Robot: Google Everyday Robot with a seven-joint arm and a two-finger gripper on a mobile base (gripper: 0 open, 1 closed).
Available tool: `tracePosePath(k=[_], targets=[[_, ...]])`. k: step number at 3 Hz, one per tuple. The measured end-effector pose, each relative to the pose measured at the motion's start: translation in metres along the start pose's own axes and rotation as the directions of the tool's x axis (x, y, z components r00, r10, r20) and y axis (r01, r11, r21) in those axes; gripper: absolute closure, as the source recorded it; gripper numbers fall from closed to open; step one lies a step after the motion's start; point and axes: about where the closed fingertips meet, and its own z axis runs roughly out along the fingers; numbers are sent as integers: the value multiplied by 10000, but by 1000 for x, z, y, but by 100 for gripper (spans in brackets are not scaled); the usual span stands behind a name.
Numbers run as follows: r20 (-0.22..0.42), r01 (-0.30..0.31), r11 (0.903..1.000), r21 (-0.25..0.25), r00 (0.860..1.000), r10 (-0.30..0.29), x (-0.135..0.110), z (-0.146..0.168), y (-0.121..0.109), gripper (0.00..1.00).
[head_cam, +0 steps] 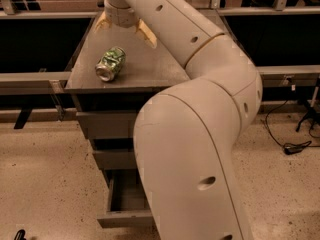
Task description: Place green can into bottom drawer
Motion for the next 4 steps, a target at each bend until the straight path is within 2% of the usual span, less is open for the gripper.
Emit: tracePosePath(k=[1, 2, 3, 4], targets=[[438, 33, 10000, 44, 9990, -35, -7, 17, -11, 0], [790, -12, 9999, -163, 9969, 25, -12, 32, -17, 0], [982, -4, 9996, -284, 9952, 32, -16, 41, -22, 9], [1314, 60, 9996, -260, 9913, -25, -23, 52, -26, 24]])
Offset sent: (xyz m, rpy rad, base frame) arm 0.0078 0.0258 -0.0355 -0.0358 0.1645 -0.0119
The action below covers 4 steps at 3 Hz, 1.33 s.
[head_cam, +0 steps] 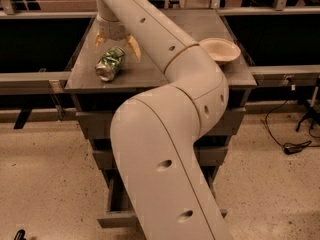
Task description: Place green can into bottom drawer
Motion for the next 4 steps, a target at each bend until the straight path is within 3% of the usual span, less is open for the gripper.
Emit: tracePosePath(k=[1, 3, 4], targets=[[298, -8, 9999, 104, 9996, 5, -5, 7, -3, 34], [785, -386, 9964, 756, 9964, 327, -13, 6, 0, 75], [968, -1073, 9867, 1220, 9907, 957, -14, -5, 17, 97]])
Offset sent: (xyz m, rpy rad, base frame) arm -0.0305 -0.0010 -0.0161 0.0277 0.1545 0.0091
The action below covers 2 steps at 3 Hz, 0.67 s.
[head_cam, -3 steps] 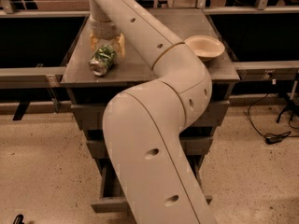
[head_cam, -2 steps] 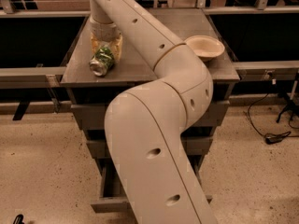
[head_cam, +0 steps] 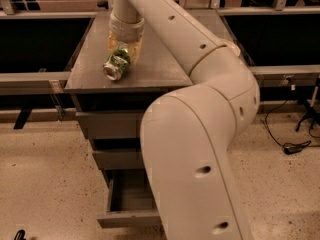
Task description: Place green can into bottom drawer
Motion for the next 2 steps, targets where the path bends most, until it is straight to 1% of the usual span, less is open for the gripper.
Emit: tracePosePath(k=[1, 2], targets=[[-171, -1272, 9903, 566, 9916, 1284, -14, -35, 38, 100], [-237, -2667, 9611, 717, 9629, 2690, -40, -58, 70, 100]])
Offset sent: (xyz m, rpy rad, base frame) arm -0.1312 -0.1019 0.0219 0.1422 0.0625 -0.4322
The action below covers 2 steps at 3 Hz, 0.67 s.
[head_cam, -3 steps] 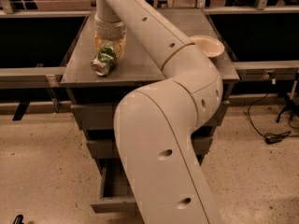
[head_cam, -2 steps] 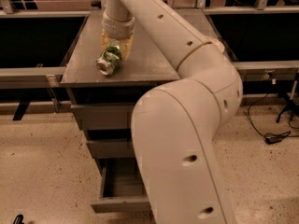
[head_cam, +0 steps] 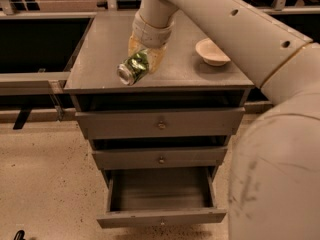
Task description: Place green can into bottom drawer
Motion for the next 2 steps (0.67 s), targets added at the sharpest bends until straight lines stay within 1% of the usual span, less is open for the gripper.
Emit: tracePosePath(k=[1, 2], targets=[[154, -1400, 9867, -828, 9898, 1417, -28, 6, 31, 100], [91, -2916, 9397, -1785, 9545, 2979, -51, -3, 78, 100]])
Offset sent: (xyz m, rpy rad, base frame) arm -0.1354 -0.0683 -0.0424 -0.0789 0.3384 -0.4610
